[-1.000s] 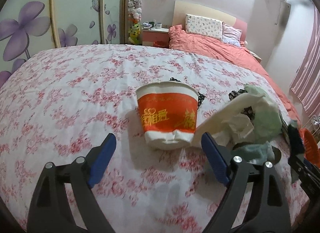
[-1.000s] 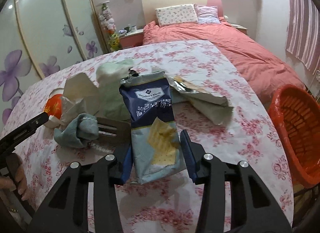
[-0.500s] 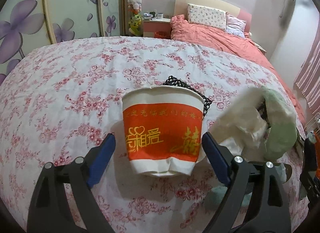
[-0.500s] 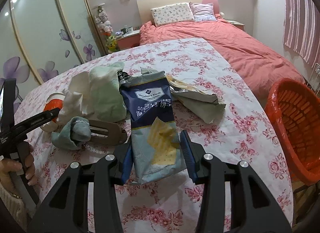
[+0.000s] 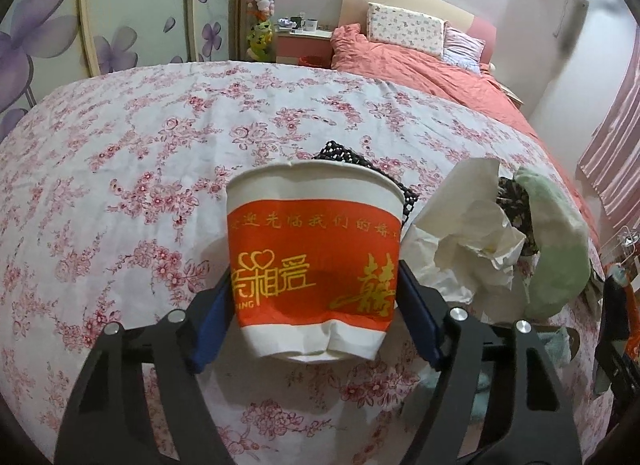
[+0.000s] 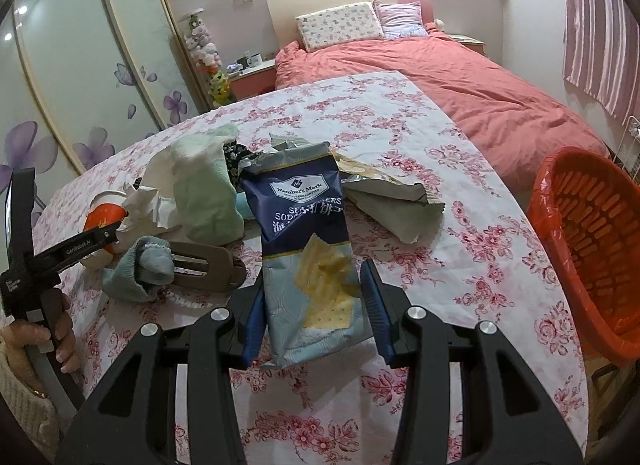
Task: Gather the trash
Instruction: 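Grasp the snack bag with the right tool while the left tool grasps the paper cup, then carry the bag and cup to the orange basket and release both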
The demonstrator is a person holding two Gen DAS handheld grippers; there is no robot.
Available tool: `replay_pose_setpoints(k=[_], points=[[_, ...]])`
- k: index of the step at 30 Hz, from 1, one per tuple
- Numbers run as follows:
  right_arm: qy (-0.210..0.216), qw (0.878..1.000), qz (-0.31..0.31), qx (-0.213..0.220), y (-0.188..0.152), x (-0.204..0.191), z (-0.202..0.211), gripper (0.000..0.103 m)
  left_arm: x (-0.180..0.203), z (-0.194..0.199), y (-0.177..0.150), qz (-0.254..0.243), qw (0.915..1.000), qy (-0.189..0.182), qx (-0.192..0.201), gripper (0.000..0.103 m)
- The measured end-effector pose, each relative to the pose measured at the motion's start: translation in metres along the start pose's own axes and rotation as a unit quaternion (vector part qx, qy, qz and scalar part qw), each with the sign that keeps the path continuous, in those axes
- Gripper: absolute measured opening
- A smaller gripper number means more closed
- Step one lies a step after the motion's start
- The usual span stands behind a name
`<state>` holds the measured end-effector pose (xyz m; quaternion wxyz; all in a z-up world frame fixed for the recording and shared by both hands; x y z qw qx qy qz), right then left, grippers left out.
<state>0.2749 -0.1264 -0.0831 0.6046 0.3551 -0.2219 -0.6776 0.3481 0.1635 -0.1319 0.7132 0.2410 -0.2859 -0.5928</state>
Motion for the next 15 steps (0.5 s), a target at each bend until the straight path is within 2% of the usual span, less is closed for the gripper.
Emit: replay_pose_setpoints(k=[15], points=[[0.004, 1.000, -0.001, 0.025, 0.010, 0.002, 0.021, 0.044, -0.003, 0.038, 0.009, -0.005, 0.9994, 0.001, 0.033, 0.072]])
Point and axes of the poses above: each gripper's, at about its wrist camera, not at the fingertips, and z roughly against the way its jaws point, x to its right, y to its top, the point moved 7 cm from there along -z, roughly the way its jaws point, and after that the axes turned 5 degrees about x, right-handed, at the moved point
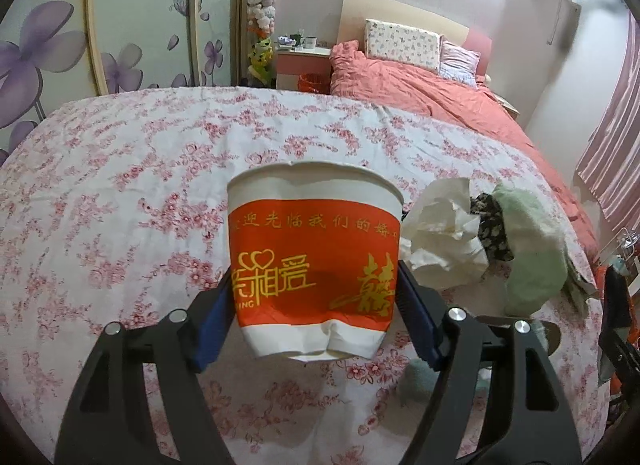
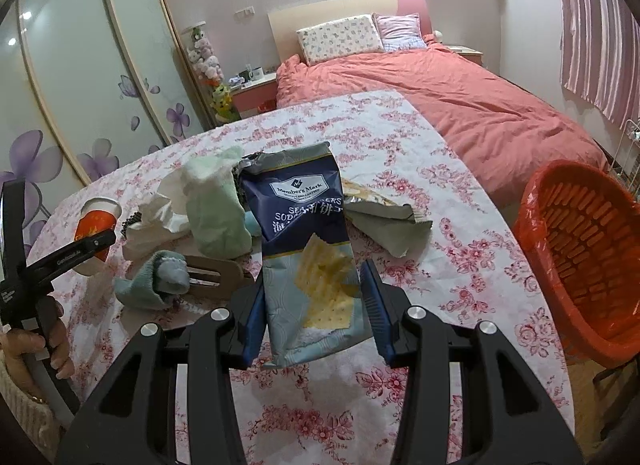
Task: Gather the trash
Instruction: 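Carry the bag and cup to the orange basket and release both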
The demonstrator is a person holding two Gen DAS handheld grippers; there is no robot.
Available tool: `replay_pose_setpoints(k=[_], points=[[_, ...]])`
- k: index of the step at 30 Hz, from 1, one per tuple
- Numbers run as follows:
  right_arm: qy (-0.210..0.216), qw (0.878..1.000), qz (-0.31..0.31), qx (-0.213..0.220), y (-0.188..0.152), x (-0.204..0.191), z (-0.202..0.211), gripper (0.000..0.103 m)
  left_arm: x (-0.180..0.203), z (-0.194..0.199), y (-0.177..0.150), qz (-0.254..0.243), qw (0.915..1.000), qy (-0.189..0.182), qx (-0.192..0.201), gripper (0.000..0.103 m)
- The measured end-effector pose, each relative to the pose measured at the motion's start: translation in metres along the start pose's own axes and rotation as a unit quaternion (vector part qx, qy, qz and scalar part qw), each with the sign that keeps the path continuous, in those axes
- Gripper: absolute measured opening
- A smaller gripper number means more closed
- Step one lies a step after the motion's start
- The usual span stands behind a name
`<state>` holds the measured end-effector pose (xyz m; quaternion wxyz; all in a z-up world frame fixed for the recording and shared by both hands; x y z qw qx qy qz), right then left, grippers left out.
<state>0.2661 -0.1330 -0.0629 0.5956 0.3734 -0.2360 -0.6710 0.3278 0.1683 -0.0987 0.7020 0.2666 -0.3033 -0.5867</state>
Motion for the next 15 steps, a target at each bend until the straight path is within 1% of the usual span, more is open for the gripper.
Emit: replay_pose_setpoints(k=[7, 15], points=[[0.002, 1.000, 0.000, 0.021, 0.009, 0.003, 0.017, 0.044, 0.015, 0.026, 0.010, -0.008, 0.9997, -0.015, 0.018, 0.072], [0.000, 0.999, -0.006, 0.043, 0.015, 0.012, 0.037, 0.044, 0.051, 0.055, 0.016, -0.026, 0.9977, -0.053, 0.035, 0.073]])
Point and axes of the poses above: each gripper's, at about its wrist camera, not at the fingertips, and z roughly against the way its jaws point, x to its right, y to its top, the point moved 7 cm from there along -z, roughly the way its jaws point, and after that the axes turned 5 degrees about x, right-handed, at the moved point
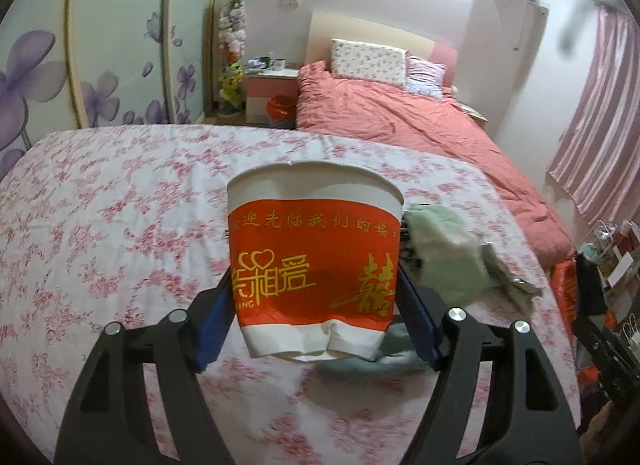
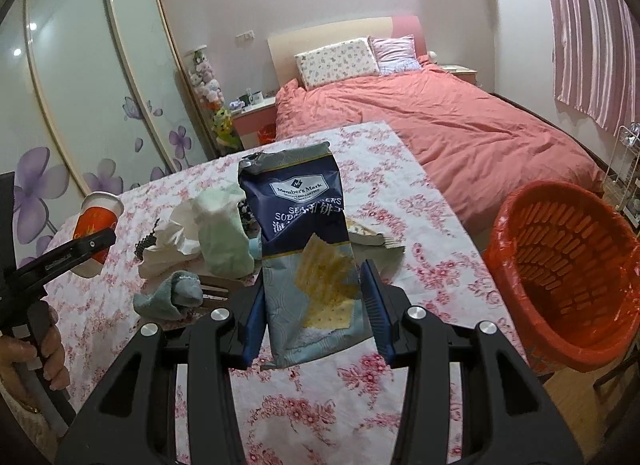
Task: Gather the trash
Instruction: 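Carry the bag and cup to the orange basket and release both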
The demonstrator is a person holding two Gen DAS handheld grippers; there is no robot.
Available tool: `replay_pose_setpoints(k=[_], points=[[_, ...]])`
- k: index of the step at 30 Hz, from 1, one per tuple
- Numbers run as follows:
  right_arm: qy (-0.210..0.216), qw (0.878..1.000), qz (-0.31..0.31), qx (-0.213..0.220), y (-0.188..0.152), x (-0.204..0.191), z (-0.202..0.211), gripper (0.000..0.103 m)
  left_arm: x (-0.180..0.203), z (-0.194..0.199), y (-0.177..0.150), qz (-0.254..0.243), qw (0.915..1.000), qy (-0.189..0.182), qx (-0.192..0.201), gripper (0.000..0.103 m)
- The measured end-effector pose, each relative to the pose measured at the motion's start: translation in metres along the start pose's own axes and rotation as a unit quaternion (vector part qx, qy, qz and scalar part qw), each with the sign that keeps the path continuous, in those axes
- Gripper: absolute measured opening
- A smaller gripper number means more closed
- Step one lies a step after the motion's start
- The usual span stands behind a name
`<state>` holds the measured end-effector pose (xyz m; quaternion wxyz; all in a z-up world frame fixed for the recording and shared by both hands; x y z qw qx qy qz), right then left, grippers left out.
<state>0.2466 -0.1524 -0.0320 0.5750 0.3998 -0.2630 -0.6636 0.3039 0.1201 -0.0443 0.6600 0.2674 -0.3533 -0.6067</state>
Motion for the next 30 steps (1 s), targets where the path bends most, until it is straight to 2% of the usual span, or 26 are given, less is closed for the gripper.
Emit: replay_pose_setpoints(k=[18, 30], points=[[-0.029, 0.998, -0.032, 0.035, 0.007, 0.048, 0.033, 0.044, 0.097, 0.033, -0.003, -0.061, 0.9952, -0.075, 0.014, 0.073], [-0.069, 0.993, -0.071, 0.060, 0.013, 0.108, 0.054, 0.044, 0.184, 0.038, -0.022, -0.098, 0.9846, -0.145, 0.001, 0.073]])
Point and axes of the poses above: each gripper's, at about its wrist camera, not at the fingertips, and z roughly against the way its jaws point, x to its right, y to its top, the point moved 7 cm from there along -z, roughly the way its jaws point, and after that the axes turned 5 degrees about x, right-handed, at the moved point
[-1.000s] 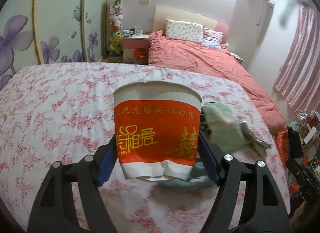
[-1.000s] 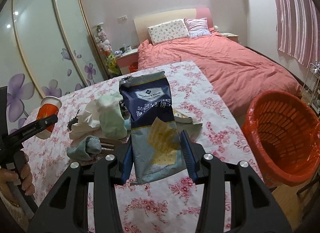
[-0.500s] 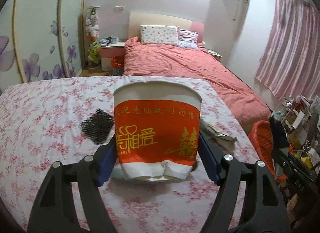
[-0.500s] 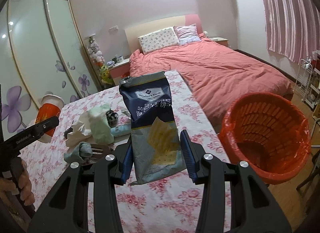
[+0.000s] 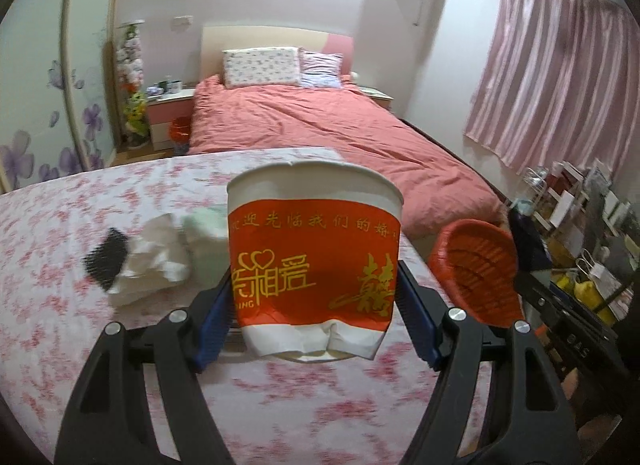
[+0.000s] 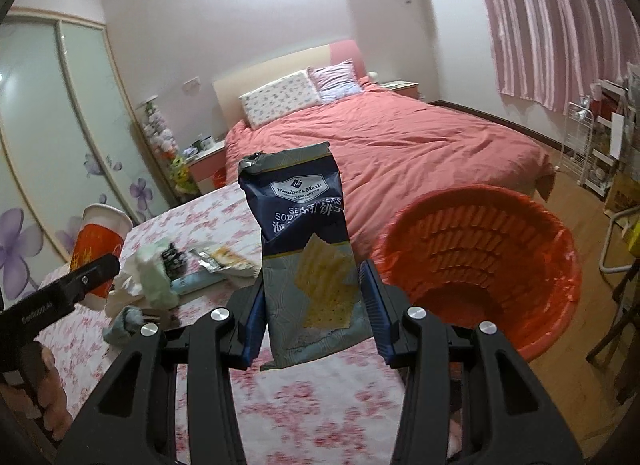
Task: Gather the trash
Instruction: 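Carry the bag and cup to the orange basket and release both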
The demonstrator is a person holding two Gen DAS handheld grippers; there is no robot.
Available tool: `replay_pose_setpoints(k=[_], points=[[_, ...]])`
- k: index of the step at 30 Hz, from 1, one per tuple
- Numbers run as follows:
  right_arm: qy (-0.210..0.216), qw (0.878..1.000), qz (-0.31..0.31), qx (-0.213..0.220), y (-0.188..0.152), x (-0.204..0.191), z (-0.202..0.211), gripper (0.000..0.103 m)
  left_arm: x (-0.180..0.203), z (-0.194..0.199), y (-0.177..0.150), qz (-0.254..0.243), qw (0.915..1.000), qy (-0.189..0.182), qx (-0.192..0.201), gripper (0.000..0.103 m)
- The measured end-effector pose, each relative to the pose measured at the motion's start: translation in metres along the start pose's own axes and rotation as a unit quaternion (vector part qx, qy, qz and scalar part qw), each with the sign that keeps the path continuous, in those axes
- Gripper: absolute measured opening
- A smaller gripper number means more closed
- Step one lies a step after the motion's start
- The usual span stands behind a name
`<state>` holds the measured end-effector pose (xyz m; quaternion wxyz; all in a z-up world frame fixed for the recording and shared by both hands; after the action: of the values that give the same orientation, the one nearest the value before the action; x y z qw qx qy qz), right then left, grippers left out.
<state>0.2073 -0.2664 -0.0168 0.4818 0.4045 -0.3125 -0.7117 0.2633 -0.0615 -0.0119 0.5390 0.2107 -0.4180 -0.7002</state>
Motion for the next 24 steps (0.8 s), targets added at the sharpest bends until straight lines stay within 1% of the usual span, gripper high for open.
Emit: replay_pose_setpoints(k=[5, 11, 19, 24], points=[[-0.022, 1.000, -0.018, 0.008, 0.006, 0.030, -0.001, 0.044, 0.042, -0.014, -0.002, -0.012, 0.9993, -0.035, -0.009, 0.072], [-0.050, 0.998, -0.040, 0.012, 0.011, 0.066, -0.007, 0.044, 0.095, -0.037, -0.008, -0.031, 0.9963, -0.077, -0.023, 0.073], [-0.078, 0.995, -0.067, 0.014, 0.017, 0.112, -0.016, 0.044, 0.171, -0.077, -0.019, -0.064, 0.9889, -0.124, -0.050, 0.073], [-0.085, 0.992, -0.091, 0.014, 0.019, 0.141, -0.022, 0.044, 0.206, -0.103, -0.026, -0.077, 0.9845, -0.143, -0.065, 0.073]])
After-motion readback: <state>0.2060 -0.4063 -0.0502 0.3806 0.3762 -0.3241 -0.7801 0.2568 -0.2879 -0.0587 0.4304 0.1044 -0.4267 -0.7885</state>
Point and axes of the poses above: each gripper's, at about its wrist camera, not at the fingertips, and z roughly against the way its jaws point, x to its right, y to its top, the point moved 7 cm from there along -z, roughly the way its jaws point, and after that the axes turned 5 degrees about x, right-handed, at the moved point
